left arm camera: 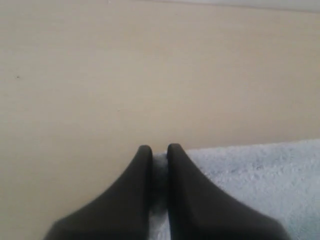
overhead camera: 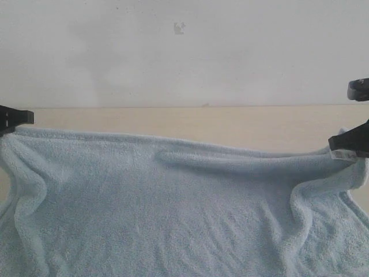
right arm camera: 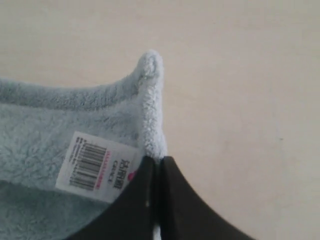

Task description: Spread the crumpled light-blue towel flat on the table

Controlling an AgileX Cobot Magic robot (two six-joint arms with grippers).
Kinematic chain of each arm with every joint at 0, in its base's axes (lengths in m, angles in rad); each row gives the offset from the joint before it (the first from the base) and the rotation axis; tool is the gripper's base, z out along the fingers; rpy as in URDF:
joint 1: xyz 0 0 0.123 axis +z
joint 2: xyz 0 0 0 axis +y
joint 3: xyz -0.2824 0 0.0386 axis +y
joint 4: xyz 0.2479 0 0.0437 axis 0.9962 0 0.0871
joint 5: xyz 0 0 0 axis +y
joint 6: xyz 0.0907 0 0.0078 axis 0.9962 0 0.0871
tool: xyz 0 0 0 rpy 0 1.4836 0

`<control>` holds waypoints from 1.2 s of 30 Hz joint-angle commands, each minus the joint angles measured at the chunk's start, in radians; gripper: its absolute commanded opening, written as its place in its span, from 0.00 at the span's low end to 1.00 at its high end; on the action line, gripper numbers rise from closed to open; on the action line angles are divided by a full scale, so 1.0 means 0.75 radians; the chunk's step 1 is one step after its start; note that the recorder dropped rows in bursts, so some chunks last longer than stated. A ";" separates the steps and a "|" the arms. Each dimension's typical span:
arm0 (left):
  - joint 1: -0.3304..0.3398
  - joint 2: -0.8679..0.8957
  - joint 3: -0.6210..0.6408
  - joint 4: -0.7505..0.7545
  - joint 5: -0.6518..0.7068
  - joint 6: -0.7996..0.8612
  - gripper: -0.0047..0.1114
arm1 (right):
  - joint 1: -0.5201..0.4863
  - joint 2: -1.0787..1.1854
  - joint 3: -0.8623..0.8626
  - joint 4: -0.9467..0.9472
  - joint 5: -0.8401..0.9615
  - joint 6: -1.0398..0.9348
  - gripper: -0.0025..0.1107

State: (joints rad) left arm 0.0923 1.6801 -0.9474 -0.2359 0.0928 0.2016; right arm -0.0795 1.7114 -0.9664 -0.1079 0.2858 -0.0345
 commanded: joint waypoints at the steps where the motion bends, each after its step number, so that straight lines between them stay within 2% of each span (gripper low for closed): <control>1: 0.004 0.101 0.001 -0.001 -0.192 0.003 0.08 | -0.006 0.114 0.001 -0.013 -0.175 0.000 0.02; 11: 0.004 0.224 -0.063 -0.001 -0.508 0.003 0.08 | -0.036 0.204 -0.006 -0.013 -0.762 0.000 0.02; 16: 0.004 0.329 -0.122 0.136 -0.514 0.019 0.08 | -0.039 0.292 -0.018 -0.013 -0.801 -0.024 0.02; 19: 0.004 0.362 -0.122 0.136 -0.531 0.023 0.08 | -0.039 0.340 -0.018 -0.013 -0.853 -0.073 0.03; 21: 0.004 0.375 -0.122 0.136 -0.579 0.023 0.08 | -0.041 0.369 -0.018 -0.006 -0.925 -0.079 0.10; 22: 0.004 0.383 -0.125 0.139 -0.599 0.029 0.08 | -0.041 0.379 -0.018 0.001 -0.967 -0.079 0.17; 23: 0.004 0.385 -0.125 0.150 -0.609 0.044 0.10 | -0.041 0.385 -0.018 0.019 -0.995 -0.079 0.22; 24: 0.004 0.393 -0.125 0.203 -0.621 0.058 0.20 | -0.041 0.399 -0.018 0.045 -1.035 -0.079 0.32; 25: 0.004 0.393 -0.125 0.225 -0.624 0.065 0.25 | -0.041 0.404 -0.018 0.062 -1.045 -0.079 0.37; 26: 0.004 0.395 -0.125 0.237 -0.627 0.071 0.41 | -0.041 0.410 -0.018 0.072 -1.042 -0.079 0.45; 27: 0.004 0.395 -0.125 0.237 -0.635 0.071 0.47 | -0.041 0.410 -0.018 0.075 -1.036 -0.079 0.48; 28: 0.004 0.395 -0.125 0.237 -0.656 0.071 0.61 | -0.041 0.410 -0.018 0.078 -1.036 -0.079 0.52; 29: 0.004 0.395 -0.125 0.237 -0.663 0.071 0.66 | -0.041 0.410 -0.018 0.078 -1.036 -0.079 0.54; 30: 0.004 0.395 -0.125 0.237 -0.672 0.071 0.70 | -0.041 0.410 -0.018 0.078 -1.030 -0.079 0.54; 36: 0.004 0.267 -0.125 0.152 -0.618 0.073 0.69 | -0.041 0.240 -0.018 0.078 -0.888 -0.044 0.53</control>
State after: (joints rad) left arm 0.0923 1.9368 -1.0343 -0.0813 -0.3868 0.2519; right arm -0.1023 1.9594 -0.9756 -0.0520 -0.4162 -0.0881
